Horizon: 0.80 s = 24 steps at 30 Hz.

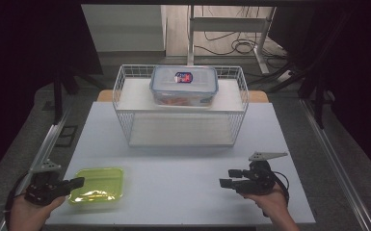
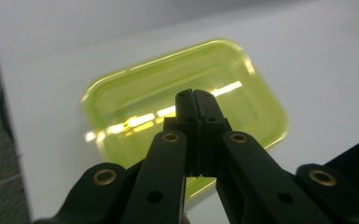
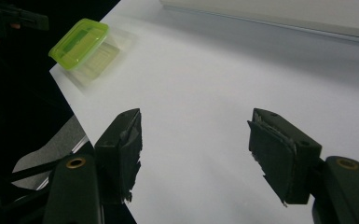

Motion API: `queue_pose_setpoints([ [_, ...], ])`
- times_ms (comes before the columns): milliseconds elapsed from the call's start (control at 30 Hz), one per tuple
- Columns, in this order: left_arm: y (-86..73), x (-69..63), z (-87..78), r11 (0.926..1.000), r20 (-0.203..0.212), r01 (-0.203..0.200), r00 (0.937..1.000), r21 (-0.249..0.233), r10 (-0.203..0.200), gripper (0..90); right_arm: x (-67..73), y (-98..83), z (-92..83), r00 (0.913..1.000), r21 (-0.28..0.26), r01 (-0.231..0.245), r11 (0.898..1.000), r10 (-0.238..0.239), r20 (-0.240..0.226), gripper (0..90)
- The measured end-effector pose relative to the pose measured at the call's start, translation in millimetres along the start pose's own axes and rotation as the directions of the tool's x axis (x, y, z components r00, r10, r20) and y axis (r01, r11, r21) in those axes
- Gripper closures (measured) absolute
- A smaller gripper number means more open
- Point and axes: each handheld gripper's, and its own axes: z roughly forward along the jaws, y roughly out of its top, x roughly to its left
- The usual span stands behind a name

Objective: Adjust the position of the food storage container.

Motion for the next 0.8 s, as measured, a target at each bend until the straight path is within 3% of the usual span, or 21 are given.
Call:
queue_pose_setpoints([
  [233, -9.5, 25.3, -3.4, 0.9977, -0.079, 0.044, 0.9961, 0.051, -0.040, 89.9, -3.2, -0.7, -1.5, 0.9999, -0.002, -0.010, 1.000, 0.010, 0.007, 34.6],
  [433, -19.8, 41.2, 2.0, 0.9921, -0.097, 0.079, 0.9928, 0.097, -0.069, 89.9, -3.6, -1.2, -2.4, 0.9999, -0.002, -0.012, 1.000, 0.012, 0.013, 34.4],
  [800, -22.5, 43.4, 18.8, 0.9842, -0.106, 0.076, 0.9926, 0.160, -0.060, 89.9, -3.7, -1.0, -0.8, 0.9999, 0.004, -0.011, 1.000, 0.011, 0.012, 34.1],
])
